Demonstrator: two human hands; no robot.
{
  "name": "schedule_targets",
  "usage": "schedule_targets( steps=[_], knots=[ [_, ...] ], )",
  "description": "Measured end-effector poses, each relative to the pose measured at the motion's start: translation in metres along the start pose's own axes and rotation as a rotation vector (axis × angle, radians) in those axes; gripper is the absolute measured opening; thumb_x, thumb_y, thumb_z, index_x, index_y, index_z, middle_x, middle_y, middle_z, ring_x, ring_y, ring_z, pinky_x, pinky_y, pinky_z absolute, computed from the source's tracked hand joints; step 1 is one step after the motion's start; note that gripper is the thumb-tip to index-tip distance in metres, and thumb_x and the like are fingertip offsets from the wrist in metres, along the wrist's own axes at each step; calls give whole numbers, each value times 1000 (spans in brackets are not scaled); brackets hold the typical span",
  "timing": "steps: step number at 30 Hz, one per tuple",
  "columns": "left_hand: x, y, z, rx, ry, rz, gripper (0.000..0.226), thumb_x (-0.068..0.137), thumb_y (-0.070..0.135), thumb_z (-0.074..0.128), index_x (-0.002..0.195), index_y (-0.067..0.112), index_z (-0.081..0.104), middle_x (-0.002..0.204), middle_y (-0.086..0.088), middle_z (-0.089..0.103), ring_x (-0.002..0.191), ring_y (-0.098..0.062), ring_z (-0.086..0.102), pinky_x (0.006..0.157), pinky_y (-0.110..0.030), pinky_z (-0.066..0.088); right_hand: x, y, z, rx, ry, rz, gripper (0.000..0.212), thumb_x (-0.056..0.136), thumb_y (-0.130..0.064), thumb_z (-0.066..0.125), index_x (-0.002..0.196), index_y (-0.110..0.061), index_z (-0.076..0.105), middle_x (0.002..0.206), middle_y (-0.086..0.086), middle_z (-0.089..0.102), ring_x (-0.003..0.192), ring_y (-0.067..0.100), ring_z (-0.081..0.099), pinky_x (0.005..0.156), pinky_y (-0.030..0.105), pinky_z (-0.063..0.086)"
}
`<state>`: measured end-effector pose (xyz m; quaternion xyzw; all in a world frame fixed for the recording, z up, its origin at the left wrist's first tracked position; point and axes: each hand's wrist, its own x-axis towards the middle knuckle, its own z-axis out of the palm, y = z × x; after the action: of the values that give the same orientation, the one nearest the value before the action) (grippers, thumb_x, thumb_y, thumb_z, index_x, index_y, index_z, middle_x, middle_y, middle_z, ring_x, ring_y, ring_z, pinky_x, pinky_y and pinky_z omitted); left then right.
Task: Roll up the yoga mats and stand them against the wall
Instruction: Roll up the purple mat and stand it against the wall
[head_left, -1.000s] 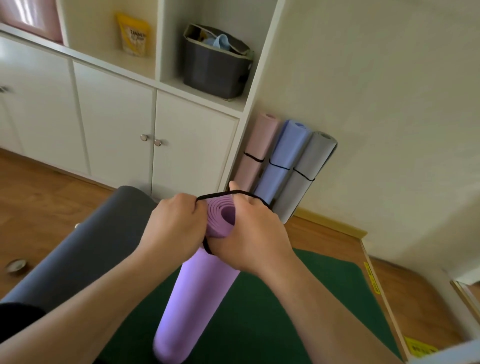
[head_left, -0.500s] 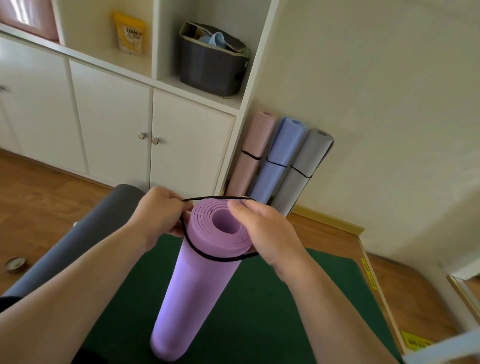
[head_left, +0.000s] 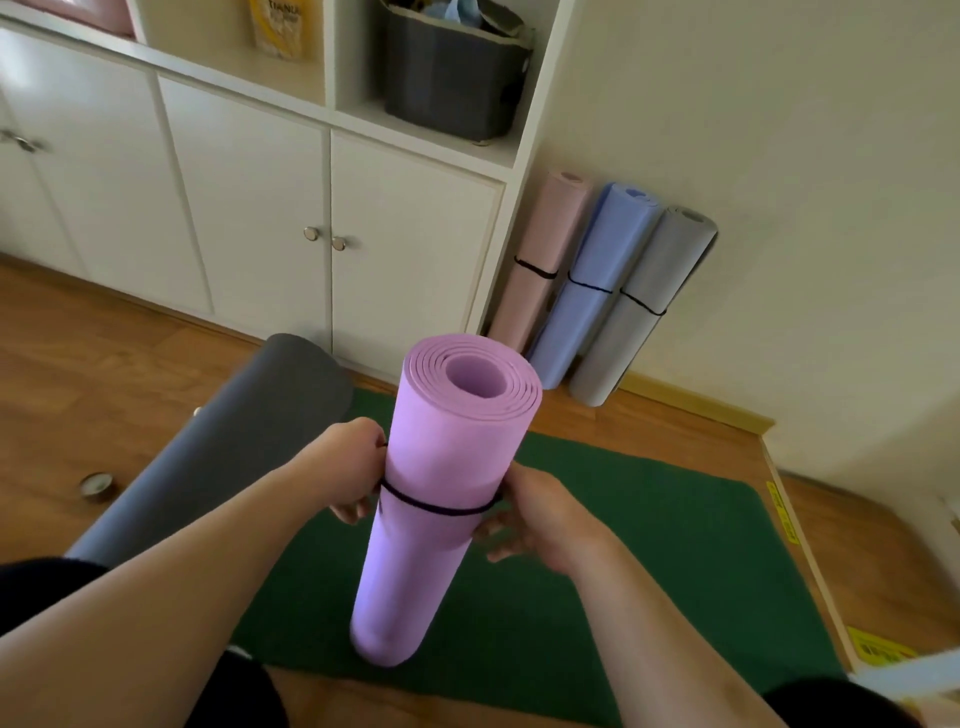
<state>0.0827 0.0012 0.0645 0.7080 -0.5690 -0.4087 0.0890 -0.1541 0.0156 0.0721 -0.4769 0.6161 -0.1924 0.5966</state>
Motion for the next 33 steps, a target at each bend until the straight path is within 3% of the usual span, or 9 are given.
schedule_targets(
  steps=[3, 6, 9, 12, 15, 20, 24, 27, 33],
  knots=[
    [3, -20, 21, 187, 9, 18, 25, 94, -7, 43, 89, 5, 64, 61, -7, 73, 53, -19, 74, 64, -36, 66, 9, 18, 12, -128, 14, -11, 43, 105, -26, 33, 116, -27, 75, 112, 8, 75, 78, 25, 71, 68, 42, 64],
    [6, -34, 42, 276, 87, 21, 23, 90, -6, 45, 90, 12, 59, 65, -4, 71, 55, -21, 72, 65, -40, 66, 13, 28, 20, -214, 105, 19, 44, 105, -14, 33, 108, -19, 77, 103, 9, 78, 80, 33, 76, 70, 49, 67],
    [8, -35, 50, 165, 67, 2, 27, 88, -8, 42, 92, 8, 63, 67, -7, 73, 57, -22, 74, 64, -39, 66, 17, 38, 20, -144, 350, -36, 28, 96, -9, 55, 83, -13, 79, 77, 8, 78, 67, 31, 77, 65, 47, 67],
    [7, -30, 54, -146, -49, -49, 21, 102, 2, 45, 97, -1, 65, 76, -15, 77, 73, -30, 78, 77, -44, 66, 20, 49, 14, -80, 513, -47, 10, 82, -19, 70, 90, -17, 75, 82, 2, 78, 64, 20, 77, 66, 43, 67],
    [4, -25, 60, -452, -81, -125, 36, 109, 22, 43, 92, -4, 62, 73, -25, 71, 81, -43, 77, 80, -50, 66, 26, 60, 12, 38, 386, 21, 29, 84, -8, 48, 90, -4, 76, 85, 12, 79, 74, 29, 77, 77, 53, 66],
    [7, -26, 67, -492, -98, -122, 23, 104, 9, 53, 88, -4, 65, 83, -24, 76, 81, -33, 79, 89, -51, 63, 25, 70, 6, 58, 217, 136, 44, 85, -5, 37, 99, 3, 79, 89, 15, 81, 93, 36, 78, 108, 49, 52],
    [2, -22, 69, -548, -151, -106, 20, 102, 3, 53, 103, -10, 69, 95, -24, 77, 91, -35, 78, 90, -50, 63, 26, 77, -3, 55, 209, 99, 50, 77, -7, 41, 111, 17, 67, 109, 30, 73, 109, 49, 70, 106, 52, 55],
    [1, -17, 73, -585, -130, -65, 25, 103, 4, 49, 109, -11, 68, 104, -28, 75, 96, -37, 77, 86, -45, 65, 32, 78, -14, -8, 197, 9, 50, 73, -11, 42, 107, 19, 63, 111, 33, 70, 89, 38, 69, 107, 54, 54],
    [1, -7, 78, -672, -168, -25, 22, 102, 7, 56, 111, -8, 69, 111, -29, 71, 102, -32, 75, 88, -38, 64, 43, 88, -30, -115, 227, -35, 39, 90, -16, 40, 96, -12, 78, 94, 2, 82, 96, 27, 77, 92, 54, 63]
  ],
)
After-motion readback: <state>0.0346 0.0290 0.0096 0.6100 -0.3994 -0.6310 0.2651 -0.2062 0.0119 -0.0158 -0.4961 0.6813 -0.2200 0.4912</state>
